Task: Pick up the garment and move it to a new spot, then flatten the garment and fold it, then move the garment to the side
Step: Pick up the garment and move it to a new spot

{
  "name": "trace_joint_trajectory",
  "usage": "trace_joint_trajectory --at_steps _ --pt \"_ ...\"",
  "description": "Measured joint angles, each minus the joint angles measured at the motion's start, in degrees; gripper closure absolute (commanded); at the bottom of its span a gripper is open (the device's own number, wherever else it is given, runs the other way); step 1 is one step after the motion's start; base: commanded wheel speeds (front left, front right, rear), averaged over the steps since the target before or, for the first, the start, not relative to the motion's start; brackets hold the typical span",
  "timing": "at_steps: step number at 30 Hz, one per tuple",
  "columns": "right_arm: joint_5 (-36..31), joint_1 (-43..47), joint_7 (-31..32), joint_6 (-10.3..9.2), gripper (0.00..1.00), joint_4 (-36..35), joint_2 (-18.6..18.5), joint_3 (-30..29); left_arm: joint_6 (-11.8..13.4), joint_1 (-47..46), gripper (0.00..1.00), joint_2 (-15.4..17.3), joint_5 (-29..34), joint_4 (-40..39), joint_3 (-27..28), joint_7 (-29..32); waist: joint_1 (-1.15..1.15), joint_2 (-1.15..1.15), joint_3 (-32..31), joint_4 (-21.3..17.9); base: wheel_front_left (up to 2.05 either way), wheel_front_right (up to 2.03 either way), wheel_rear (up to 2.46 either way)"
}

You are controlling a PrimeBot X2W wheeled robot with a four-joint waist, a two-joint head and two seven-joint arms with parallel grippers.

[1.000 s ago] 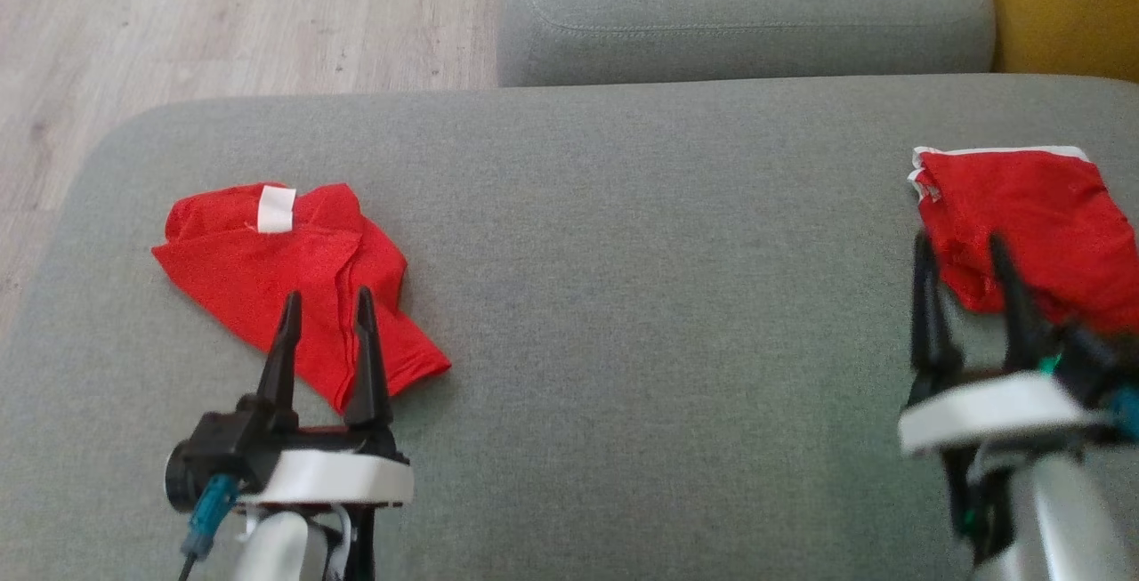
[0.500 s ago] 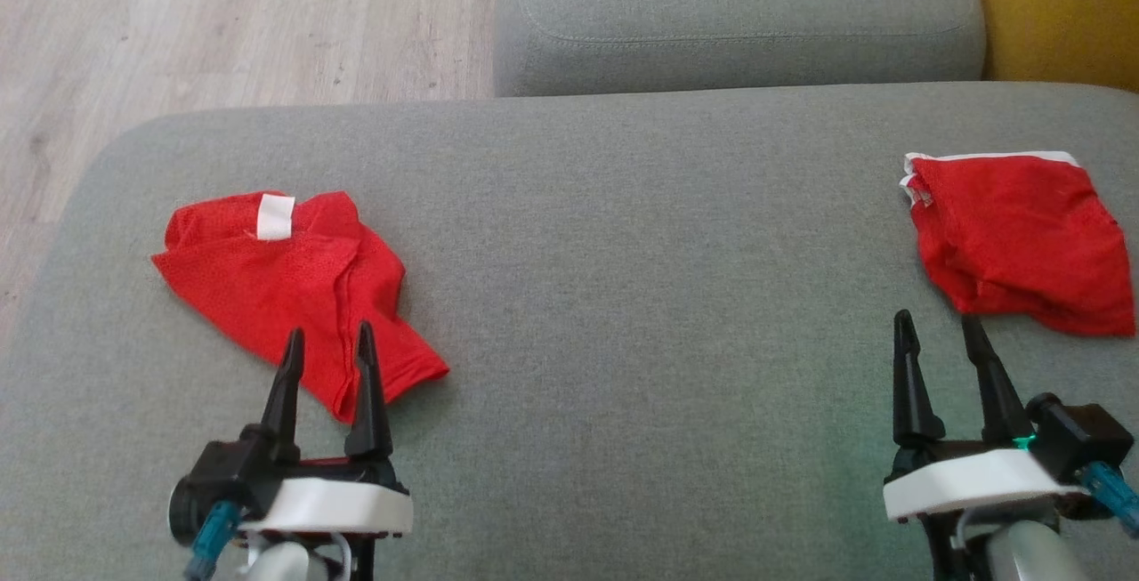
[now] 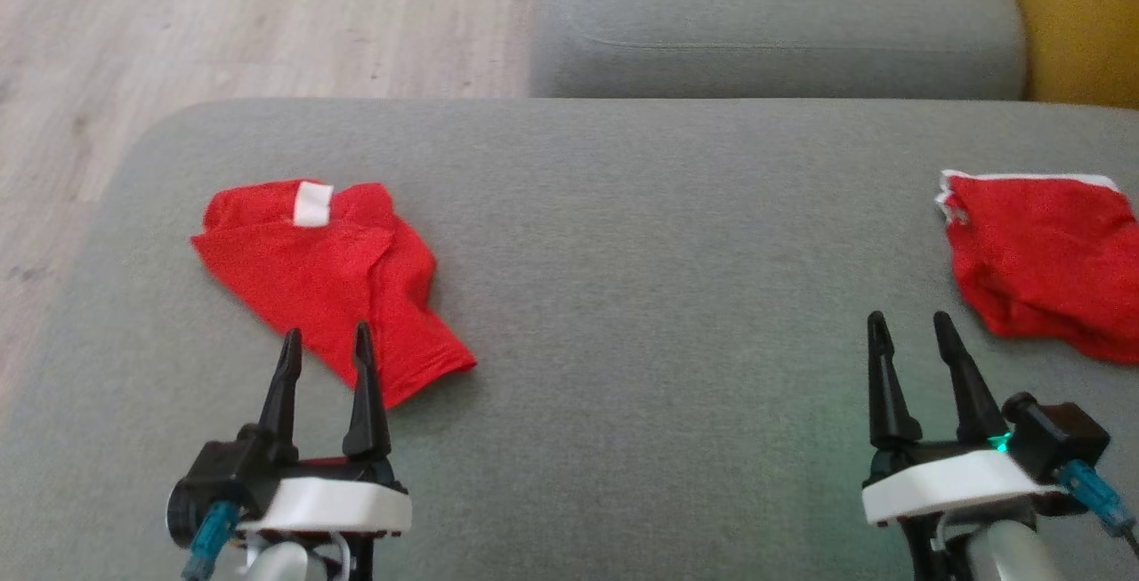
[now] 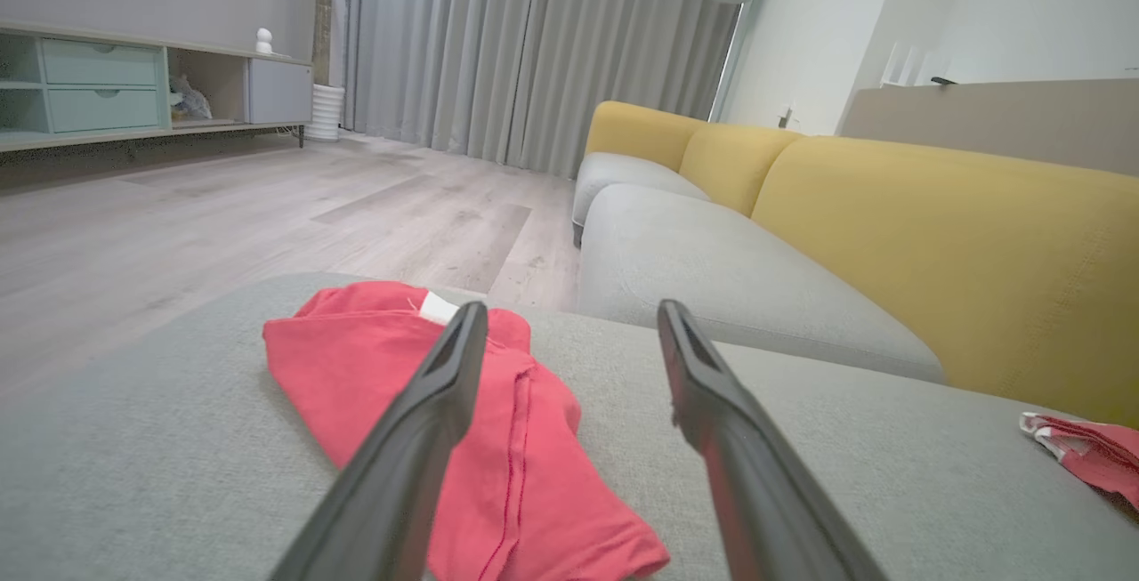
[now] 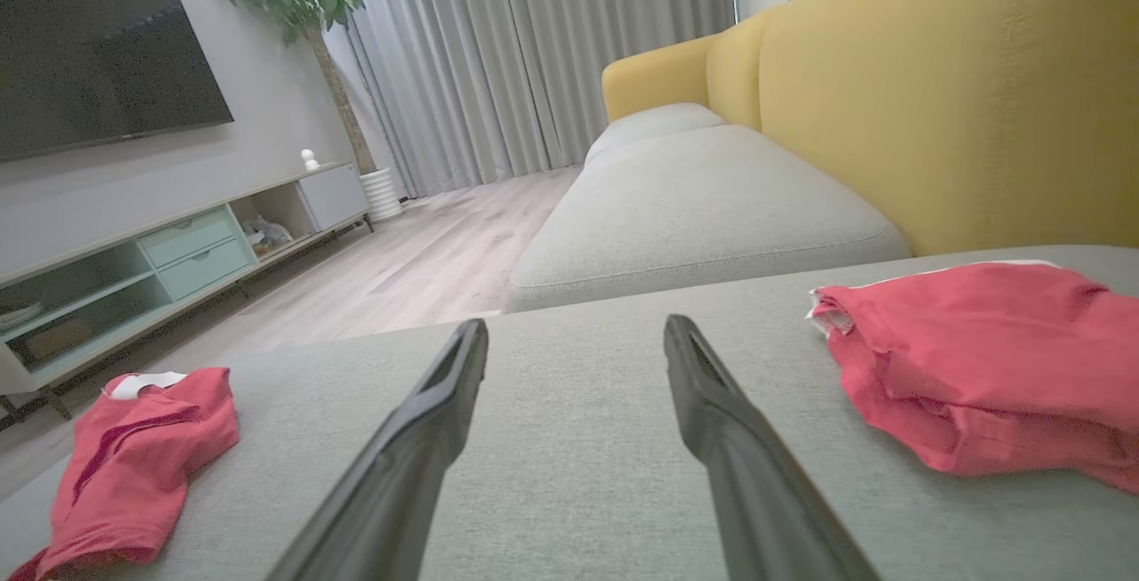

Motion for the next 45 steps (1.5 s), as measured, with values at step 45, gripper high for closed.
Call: trace_joint_trajectory --at_steps 45 --pt "0.29 -8.50 -0.15 0.00 0.00 -1.85 -0.14 7.06 -6.76 -31.06 0.00 9.01 1.43 17.51 -11.76 19.76 0.02 0.00 14.86 8.50 0.00 0.00 0.00"
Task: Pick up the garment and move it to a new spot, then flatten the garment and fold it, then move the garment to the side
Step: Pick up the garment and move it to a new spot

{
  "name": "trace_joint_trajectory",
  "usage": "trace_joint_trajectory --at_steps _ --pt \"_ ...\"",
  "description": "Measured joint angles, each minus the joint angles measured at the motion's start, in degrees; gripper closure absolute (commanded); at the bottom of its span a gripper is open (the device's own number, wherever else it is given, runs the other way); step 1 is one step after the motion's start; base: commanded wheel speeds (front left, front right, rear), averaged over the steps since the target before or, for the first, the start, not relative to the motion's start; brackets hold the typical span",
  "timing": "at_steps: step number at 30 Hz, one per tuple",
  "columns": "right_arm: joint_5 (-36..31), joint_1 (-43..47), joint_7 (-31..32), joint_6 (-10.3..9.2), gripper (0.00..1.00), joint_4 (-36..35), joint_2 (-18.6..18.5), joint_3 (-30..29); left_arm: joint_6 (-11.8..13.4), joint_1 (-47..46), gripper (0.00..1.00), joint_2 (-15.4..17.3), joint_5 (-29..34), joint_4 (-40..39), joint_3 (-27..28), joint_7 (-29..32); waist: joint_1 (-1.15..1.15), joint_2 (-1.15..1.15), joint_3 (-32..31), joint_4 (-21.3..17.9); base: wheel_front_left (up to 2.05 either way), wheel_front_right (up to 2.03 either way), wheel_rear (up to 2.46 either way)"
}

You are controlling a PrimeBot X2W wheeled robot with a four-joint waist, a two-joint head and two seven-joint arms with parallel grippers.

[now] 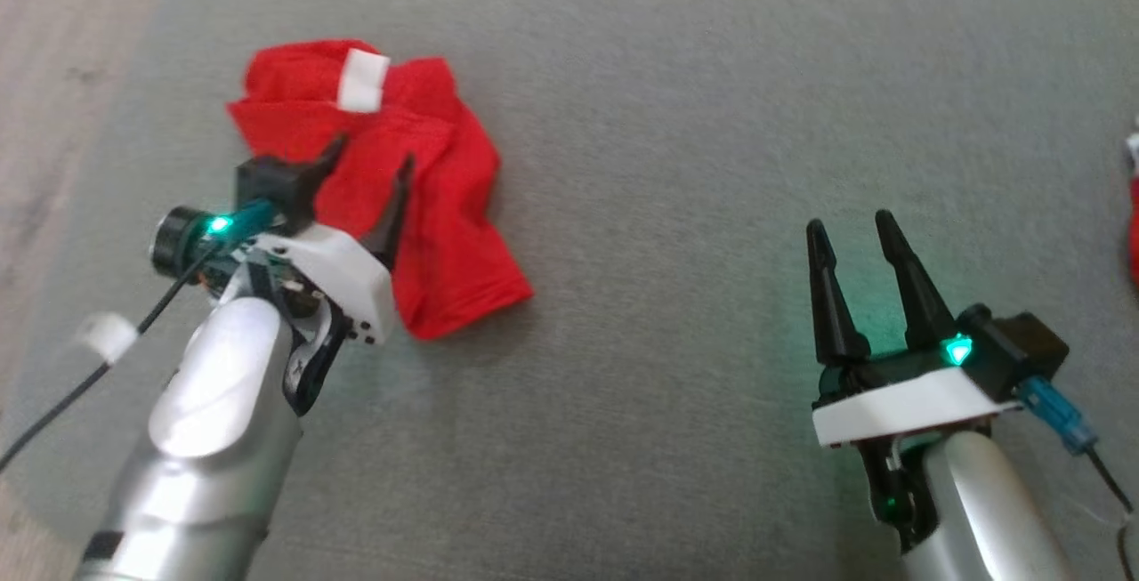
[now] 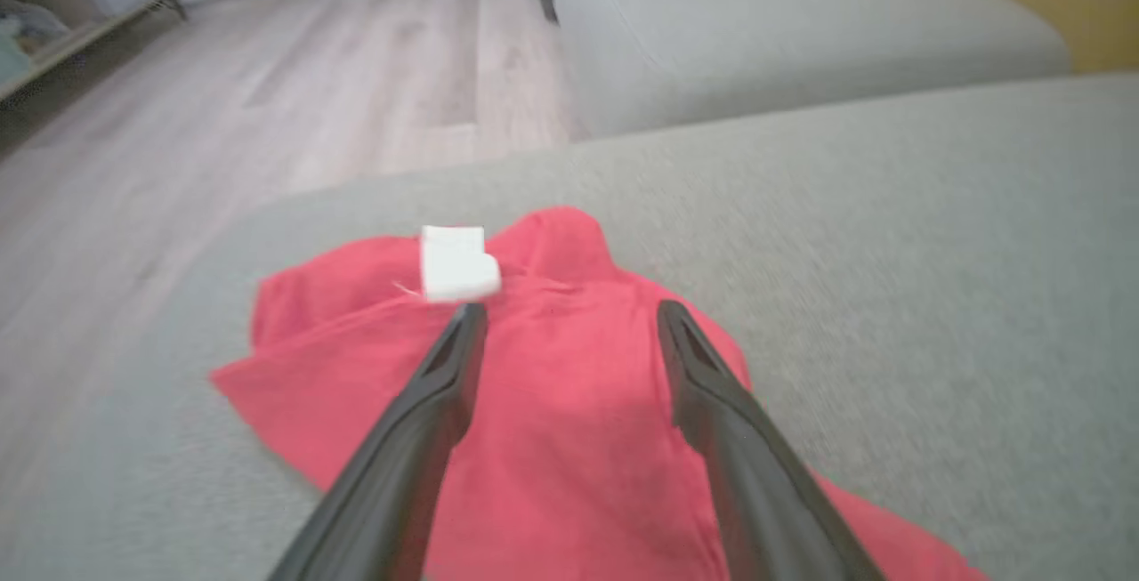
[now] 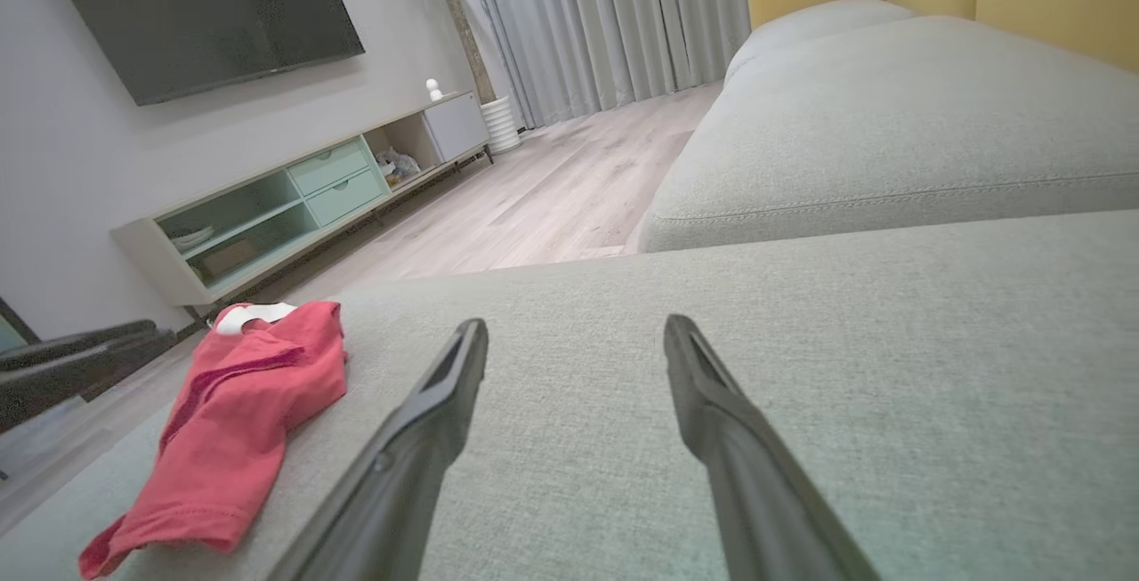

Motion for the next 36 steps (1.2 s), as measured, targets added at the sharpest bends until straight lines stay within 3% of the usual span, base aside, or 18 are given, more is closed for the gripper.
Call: trace_joint_trajectory --at_steps 7,17,18,19,20,24,28,36 --pt "0.53 -1.60 -0.01 0.00 0.00 -0.01 -0.04 -0.08 -0.07 -3.25 0.00 4.47 -6.58 4.21 -9.02 2.35 -0.01 0.00 3.13 -3.85 0.00 0.00 0.00" --pt "0.55 -2.23 -0.01 0.00 0.00 -0.01 -0.05 0.11 -0.07 -8.79 0.00 5.10 -6.87 12.18 -9.47 -1.18 -0.02 0.00 4.66 -5.92 0.00 0.00 0.00" --pt "0.55 -2.35 -0.01 0.00 0.00 0.01 -0.05 0.09 -0.07 -9.05 0.13 4.99 -6.87 12.93 -9.79 -1.15 -0.02 0.00 4.63 -5.93 0.00 0.00 0.00" --pt "0.54 -2.47 -0.01 0.00 0.00 0.02 -0.05 0.08 -0.07 -9.19 0.77 4.87 -6.88 13.55 -10.14 -1.16 -0.02 0.00 4.56 -5.94 0.00 0.00 0.00" --pt "0.54 -2.53 -0.01 0.00 0.00 0.04 -0.05 0.07 -0.07 -9.26 1.00 4.67 -6.89 14.05 -10.37 -1.19 -0.02 0.00 4.46 -5.94 0.00 0.00 0.00" --pt "0.54 -2.53 -0.01 0.00 0.00 0.34 -0.05 0.05 -0.07 -9.27 1.00 4.10 -7.93 14.75 -10.54 -4.38 -0.02 0.00 3.55 -6.02 0.00 0.00 0.00" --pt "0.62 -2.48 -0.01 0.00 0.00 0.76 -0.05 -0.14 -0.07 -9.27 1.00 3.86 -9.78 11.91 -8.70 -12.54 -0.03 0.00 1.32 -6.15 0.00 0.00 0.00" --pt "1.60 -0.60 -0.01 0.00 0.00 1.27 -0.04 -0.25 0.57 -9.23 1.00 3.64 -11.14 -3.87 -4.97 -18.85 -0.03 0.00 -3.46 -6.29 0.00 0.00 0.00"
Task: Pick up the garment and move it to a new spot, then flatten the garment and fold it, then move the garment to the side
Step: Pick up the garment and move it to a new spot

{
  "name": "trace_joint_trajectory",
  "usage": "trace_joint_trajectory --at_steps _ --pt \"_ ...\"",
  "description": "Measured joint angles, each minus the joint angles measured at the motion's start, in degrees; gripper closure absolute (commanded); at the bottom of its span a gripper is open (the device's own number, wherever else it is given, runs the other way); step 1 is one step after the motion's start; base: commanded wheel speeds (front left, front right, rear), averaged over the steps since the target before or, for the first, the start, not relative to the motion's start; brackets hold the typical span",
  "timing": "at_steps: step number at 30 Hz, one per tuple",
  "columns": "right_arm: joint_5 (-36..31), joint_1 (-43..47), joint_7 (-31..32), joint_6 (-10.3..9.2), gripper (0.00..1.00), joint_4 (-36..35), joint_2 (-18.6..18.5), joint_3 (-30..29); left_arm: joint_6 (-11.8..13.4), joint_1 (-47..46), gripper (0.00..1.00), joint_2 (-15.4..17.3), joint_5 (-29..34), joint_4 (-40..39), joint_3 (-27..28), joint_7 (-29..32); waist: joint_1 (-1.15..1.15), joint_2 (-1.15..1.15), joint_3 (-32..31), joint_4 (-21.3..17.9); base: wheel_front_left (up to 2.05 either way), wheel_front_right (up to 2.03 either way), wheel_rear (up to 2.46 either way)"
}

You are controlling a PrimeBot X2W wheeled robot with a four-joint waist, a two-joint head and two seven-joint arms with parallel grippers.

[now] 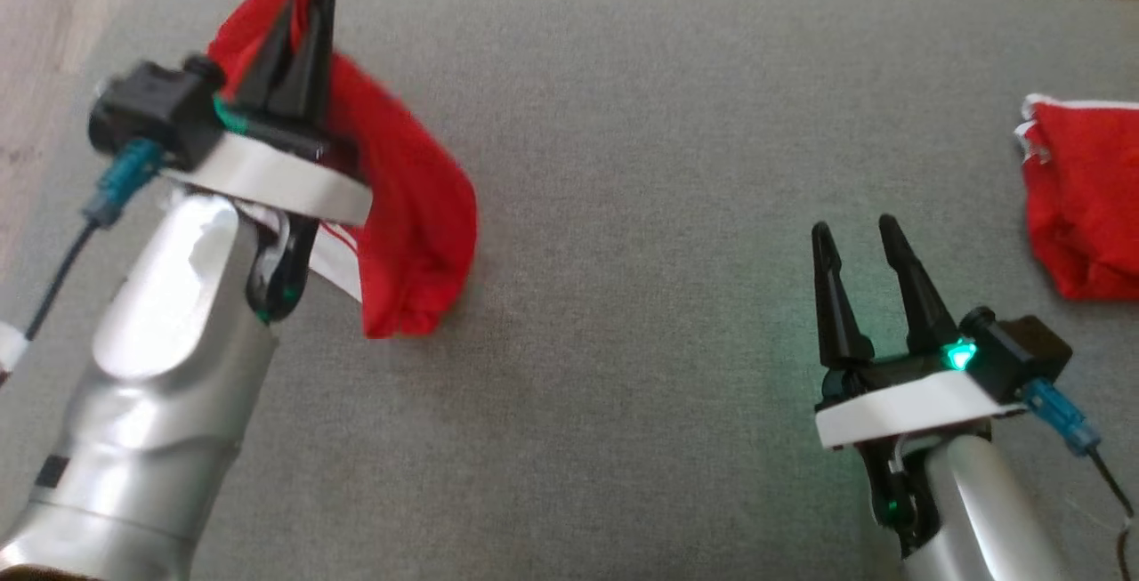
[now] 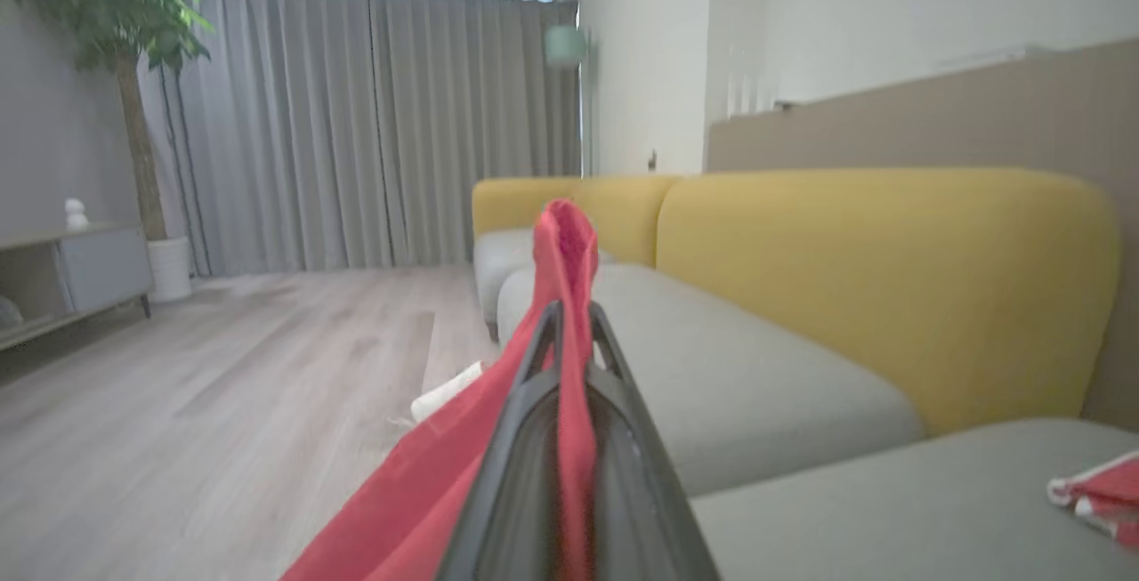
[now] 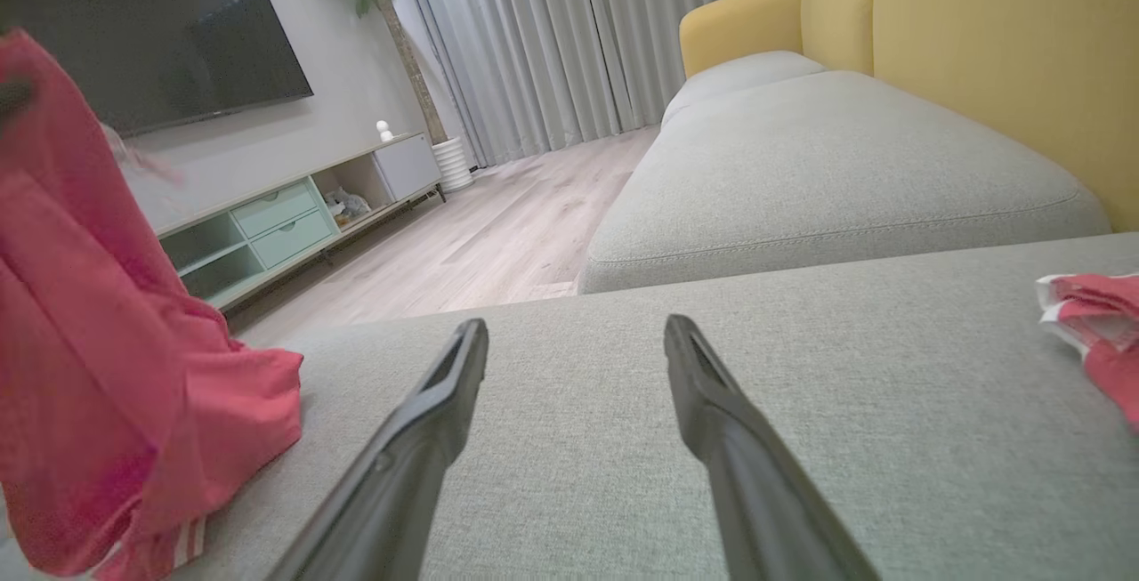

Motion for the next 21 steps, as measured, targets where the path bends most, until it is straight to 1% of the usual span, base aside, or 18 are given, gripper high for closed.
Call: trace_joint_trajectory --at_steps 5,9,15,21 --pt "0.68 0.70 0.00 0.00 0.00 0.10 0.01 0.13 2.25 0.09 1.00 1.07 0.51 -12.09 2.33 -0.66 0.00 0.00 -1.43 -1.07 0.00 0.00 0.00" --pt "1.60 0.71 0.00 0.00 0.00 0.03 0.01 0.30 3.00 0.09 1.00 2.16 1.93 -18.78 3.23 -0.92 0.00 0.00 -1.83 -2.65 0.00 0.00 0.00" --pt "3.02 0.70 0.00 0.00 0.00 -0.07 0.01 1.01 3.24 -0.19 1.00 2.92 2.24 -22.42 2.56 1.31 0.01 0.00 -1.96 -5.72 0.00 0.00 0.00" --pt "4.30 0.35 0.00 0.00 0.00 -0.58 0.03 2.49 2.86 -3.96 1.00 2.47 3.44 -23.05 -0.52 4.37 0.01 0.00 -1.15 -10.01 0.00 0.00 0.00"
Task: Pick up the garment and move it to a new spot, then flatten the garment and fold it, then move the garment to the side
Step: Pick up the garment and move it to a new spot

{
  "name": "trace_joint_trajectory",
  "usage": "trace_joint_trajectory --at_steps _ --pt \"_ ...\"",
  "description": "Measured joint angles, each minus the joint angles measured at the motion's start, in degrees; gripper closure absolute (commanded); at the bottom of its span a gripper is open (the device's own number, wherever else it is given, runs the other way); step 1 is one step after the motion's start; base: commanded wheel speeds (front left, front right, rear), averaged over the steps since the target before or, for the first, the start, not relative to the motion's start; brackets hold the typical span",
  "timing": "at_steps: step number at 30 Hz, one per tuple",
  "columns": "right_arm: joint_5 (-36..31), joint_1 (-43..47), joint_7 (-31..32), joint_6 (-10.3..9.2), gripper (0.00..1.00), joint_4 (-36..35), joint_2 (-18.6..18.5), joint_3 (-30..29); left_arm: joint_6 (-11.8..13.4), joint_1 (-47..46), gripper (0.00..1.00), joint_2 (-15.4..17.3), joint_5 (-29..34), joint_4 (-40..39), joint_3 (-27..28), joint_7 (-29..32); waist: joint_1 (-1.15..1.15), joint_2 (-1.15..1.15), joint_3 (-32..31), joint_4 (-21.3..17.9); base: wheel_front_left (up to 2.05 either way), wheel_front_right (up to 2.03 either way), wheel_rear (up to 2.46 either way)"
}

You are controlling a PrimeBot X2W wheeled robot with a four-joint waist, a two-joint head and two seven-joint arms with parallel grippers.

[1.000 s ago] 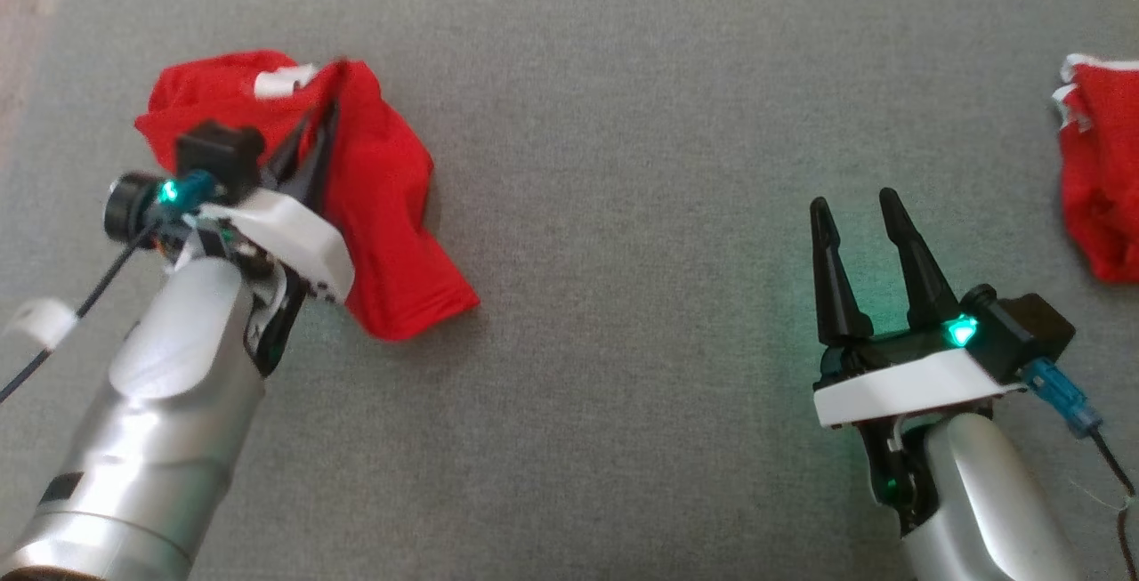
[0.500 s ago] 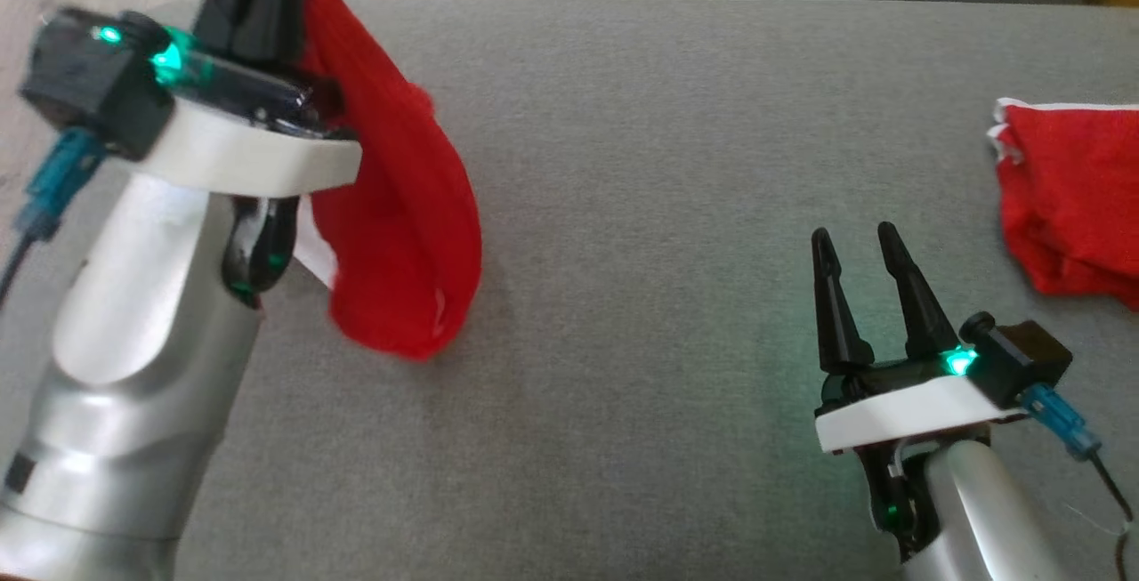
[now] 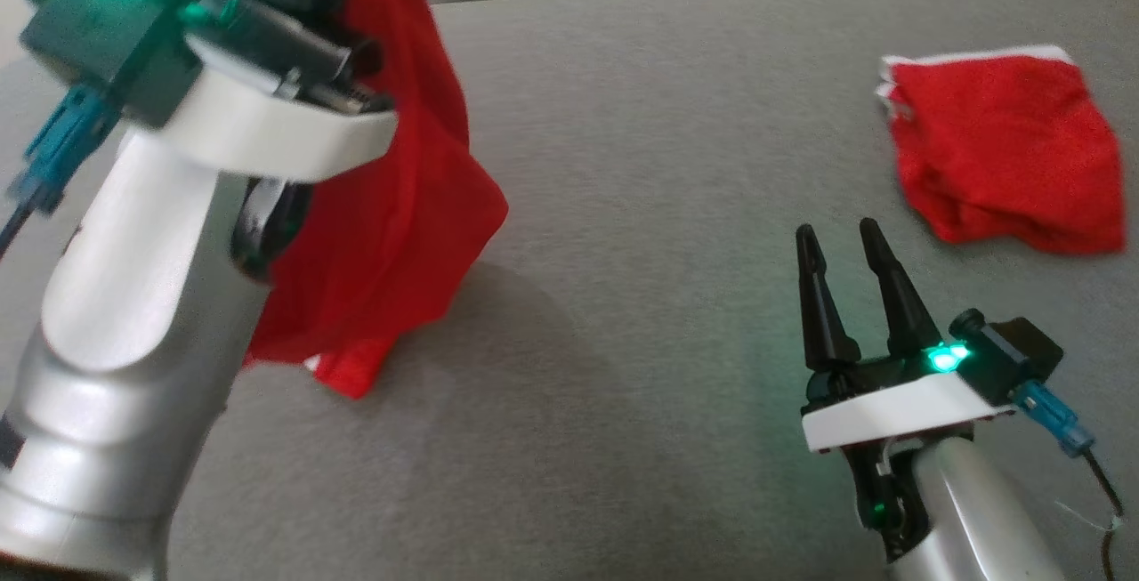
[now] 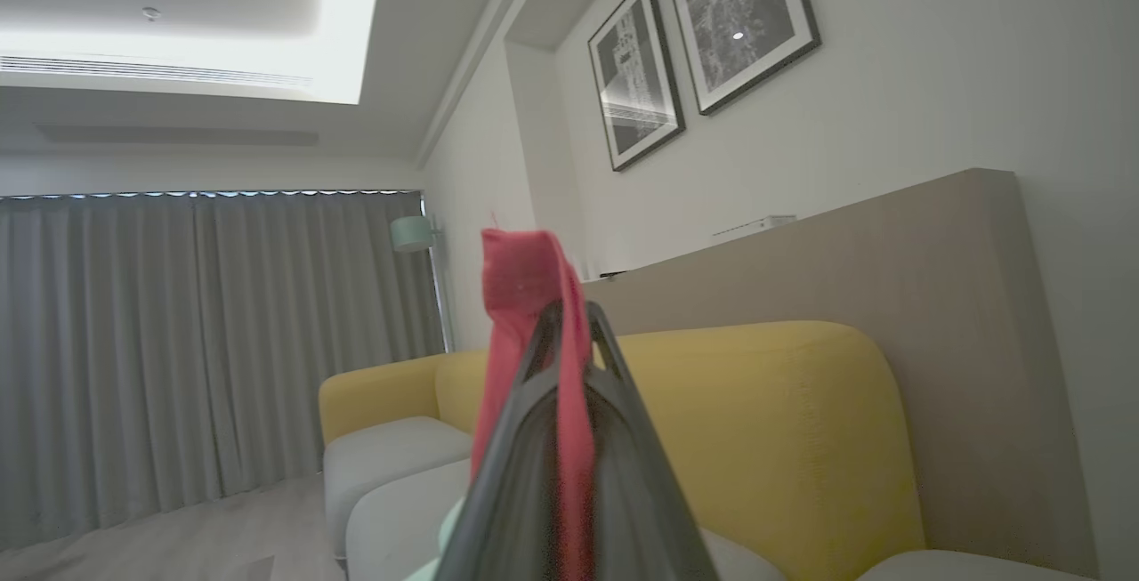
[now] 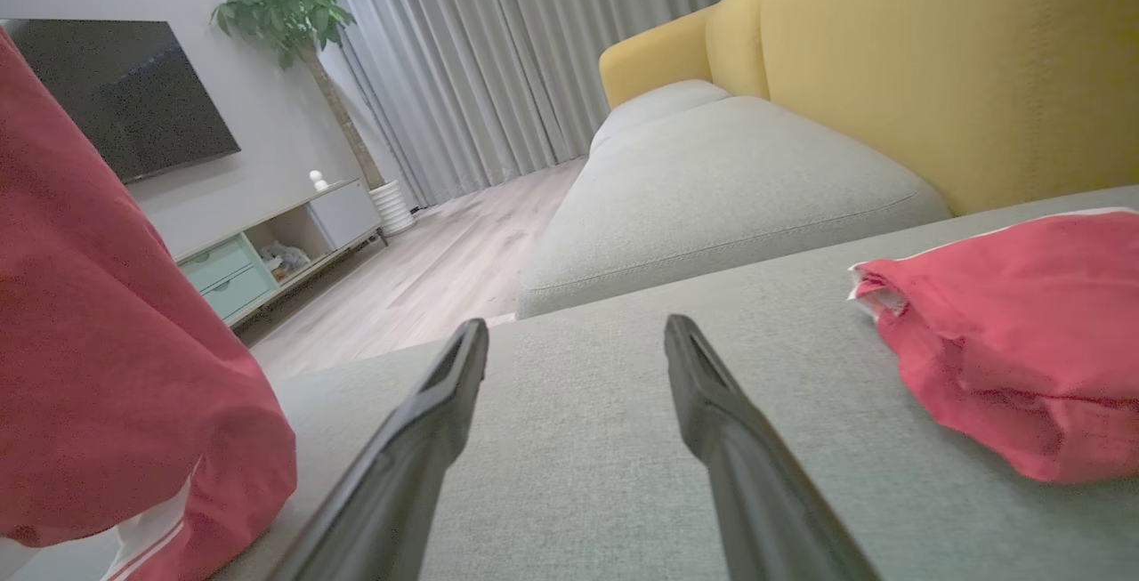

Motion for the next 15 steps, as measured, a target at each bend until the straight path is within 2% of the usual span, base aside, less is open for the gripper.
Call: trace_joint_trajectory --at_steps 5,11,12,13,15 --pt "1.69 -0.42 0.00 0.00 0.00 -0.77 -0.02 1.48 -0.85 -4.34 1.00 -1.25 0.74 1.66 -2.36 1.38 0.00 0.00 1.07 -3.69 0.00 0.00 0.00" --pt "4.26 -3.11 0.00 0.00 0.00 -2.93 -0.03 5.04 -2.20 -13.79 1.00 -2.58 1.81 10.24 -5.23 2.04 0.00 0.00 3.66 -10.17 0.00 0.00 0.00" --pt "4.71 -3.55 0.00 0.00 0.00 -3.22 -0.03 5.46 -2.56 -15.49 0.54 -2.80 1.82 12.44 -6.01 1.83 0.00 0.00 4.20 -11.21 0.00 0.00 0.00" --pt "5.05 -3.85 0.00 0.00 0.00 -3.54 -0.04 5.81 -2.58 -17.00 0.00 -2.97 1.92 14.73 -6.88 1.45 0.01 0.00 4.75 -12.21 0.00 0.00 0.00" --pt "5.73 -4.03 0.00 0.00 0.00 -3.96 -0.04 6.41 -3.00 -19.44 0.00 -3.66 2.97 19.96 -8.36 0.60 0.00 0.00 5.95 -14.05 0.00 0.00 0.00"
